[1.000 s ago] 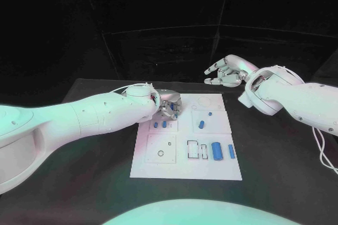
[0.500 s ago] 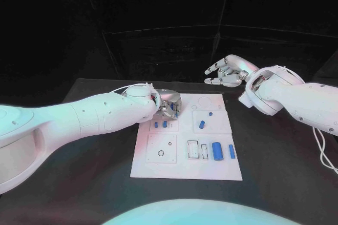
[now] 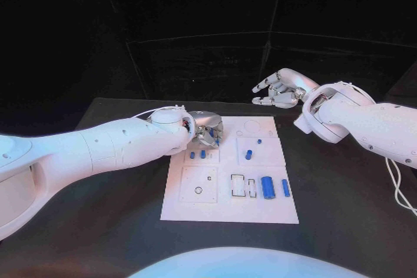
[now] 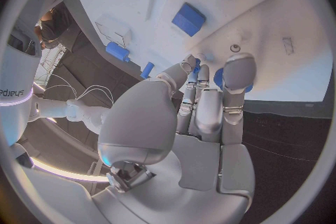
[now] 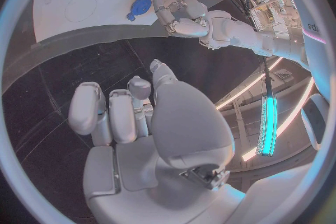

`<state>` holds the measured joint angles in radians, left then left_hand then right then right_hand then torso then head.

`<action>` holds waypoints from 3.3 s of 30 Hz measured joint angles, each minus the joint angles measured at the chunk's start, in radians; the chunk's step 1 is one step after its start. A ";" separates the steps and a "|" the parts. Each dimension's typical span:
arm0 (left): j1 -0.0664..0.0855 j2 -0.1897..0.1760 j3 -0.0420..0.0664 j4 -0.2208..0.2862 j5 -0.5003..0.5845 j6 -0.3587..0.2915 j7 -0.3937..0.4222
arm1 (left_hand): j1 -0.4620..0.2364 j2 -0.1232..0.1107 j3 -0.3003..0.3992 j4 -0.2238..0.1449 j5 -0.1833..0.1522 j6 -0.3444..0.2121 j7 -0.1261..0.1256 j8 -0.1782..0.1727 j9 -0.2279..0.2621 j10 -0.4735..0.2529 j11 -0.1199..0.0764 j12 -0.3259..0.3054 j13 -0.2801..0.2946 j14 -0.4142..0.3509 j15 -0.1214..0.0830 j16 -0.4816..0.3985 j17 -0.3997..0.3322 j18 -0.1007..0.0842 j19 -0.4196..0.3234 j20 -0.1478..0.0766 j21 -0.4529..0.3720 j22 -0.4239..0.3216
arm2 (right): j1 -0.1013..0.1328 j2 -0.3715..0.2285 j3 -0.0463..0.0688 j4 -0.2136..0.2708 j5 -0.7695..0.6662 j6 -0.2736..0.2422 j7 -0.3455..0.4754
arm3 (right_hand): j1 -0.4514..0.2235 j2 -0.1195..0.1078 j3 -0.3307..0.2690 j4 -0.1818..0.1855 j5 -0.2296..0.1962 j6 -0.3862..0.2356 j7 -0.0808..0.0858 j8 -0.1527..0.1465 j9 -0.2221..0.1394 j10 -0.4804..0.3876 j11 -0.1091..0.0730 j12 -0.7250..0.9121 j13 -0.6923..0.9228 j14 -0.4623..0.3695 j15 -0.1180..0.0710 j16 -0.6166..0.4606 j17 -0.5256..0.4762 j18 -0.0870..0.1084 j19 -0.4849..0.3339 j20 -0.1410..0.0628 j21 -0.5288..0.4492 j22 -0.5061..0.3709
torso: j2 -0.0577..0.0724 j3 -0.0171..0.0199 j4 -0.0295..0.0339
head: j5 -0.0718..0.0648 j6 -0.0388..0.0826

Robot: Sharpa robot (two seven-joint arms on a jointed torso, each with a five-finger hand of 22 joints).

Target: Assemble the parts on the task board

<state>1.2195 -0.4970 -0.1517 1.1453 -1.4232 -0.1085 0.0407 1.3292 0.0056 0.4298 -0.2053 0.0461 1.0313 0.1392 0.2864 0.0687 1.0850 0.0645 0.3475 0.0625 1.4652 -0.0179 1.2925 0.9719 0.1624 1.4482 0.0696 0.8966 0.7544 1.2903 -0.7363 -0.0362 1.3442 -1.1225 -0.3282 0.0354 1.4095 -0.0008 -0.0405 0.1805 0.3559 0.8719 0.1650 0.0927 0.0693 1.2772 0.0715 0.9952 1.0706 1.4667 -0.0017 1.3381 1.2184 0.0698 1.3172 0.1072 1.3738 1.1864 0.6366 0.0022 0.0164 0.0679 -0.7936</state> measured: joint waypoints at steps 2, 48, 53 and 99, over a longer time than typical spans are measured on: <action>0.000 -0.011 0.012 0.017 0.001 -0.004 0.001 | -0.003 -0.003 0.000 0.000 0.000 0.000 0.000 -0.003 0.000 0.003 0.003 -0.003 0.001 0.000 0.000 0.000 0.000 0.000 0.000 0.000 0.000 0.003 | 0.000 0.000 0.000 0.000 0.000 0.000 0.000 | 0.000 0.000 0.000 0.000 0.000 0.000 0.000 0.000 0.000 0.000 0.000 0.000 0.000 0.000 0.000 0.000 0.000 0.000 0.000 0.000 0.000 0.000 | 0.000 0.0000 0.0002 | 0.001 0.001; -0.006 -0.131 0.060 0.058 0.035 0.072 -0.069 | -0.031 -0.031 0.010 -0.010 0.000 0.009 0.002 -0.019 0.000 0.018 0.003 -0.027 0.002 0.000 0.000 0.000 -0.021 -0.016 0.000 0.000 0.014 0.019 | 0.000 -0.005 0.000 -0.002 0.000 0.000 0.000 | 0.004 0.004 0.000 0.000 0.000 0.000 0.000 0.000 0.000 0.000 0.000 0.000 0.000 0.000 0.000 0.000 0.000 0.000 0.000 0.000 0.000 0.000 | 0.000 -0.0002 -0.0004 | 0.009 0.007; -0.010 -0.127 0.060 0.055 0.035 0.079 -0.072 | -0.031 -0.031 0.010 -0.010 0.000 0.009 0.002 -0.019 0.000 0.018 0.003 -0.027 0.002 0.000 0.000 0.000 -0.020 -0.015 0.000 0.000 0.014 0.019 | 0.000 -0.005 0.000 -0.002 0.000 0.000 0.000 | 0.004 0.004 0.000 0.000 0.000 0.000 0.000 0.000 0.000 0.000 0.000 0.000 0.000 0.000 0.000 0.000 0.000 0.000 0.000 0.000 0.000 0.000 | 0.000 -0.0002 -0.0004 | 0.008 0.006; -0.014 -0.114 0.057 0.049 0.036 0.126 -0.080 | -0.070 -0.062 0.002 -0.017 0.000 -0.045 0.027 -0.086 -0.005 -0.049 0.034 -0.111 0.000 -0.002 0.009 -0.007 -0.060 -0.015 -0.011 0.011 -0.007 -0.005 | 0.000 -0.005 0.000 -0.003 0.000 0.000 -0.001 | 0.004 0.004 0.000 0.000 0.000 0.000 0.000 0.000 0.000 0.000 0.000 0.000 -0.001 0.000 0.000 -0.005 -0.003 0.000 0.000 0.000 0.000 -0.002 | 0.000 0.0005 0.0000 | 0.011 0.001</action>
<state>1.2058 -0.6108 -0.0951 1.1945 -1.3872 0.0175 -0.0390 1.2588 -0.0564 0.4320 -0.2224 0.0465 0.9859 0.1659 0.2003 0.0634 1.0358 0.0985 0.2361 0.0625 1.4635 -0.0084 1.2857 0.9120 0.1470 1.4370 0.0806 0.8896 0.7494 1.2899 -0.7417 -0.0362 1.3417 -1.1225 -0.3286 0.0347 1.4133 0.0031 -0.0406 0.1804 0.3558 0.8719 0.1650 0.0927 0.0693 1.2771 0.0715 0.9952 1.0692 1.4667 -0.0017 1.3329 1.2156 0.0698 1.3172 0.1072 1.3738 1.1847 0.6368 0.0027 0.0164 0.0790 -0.7926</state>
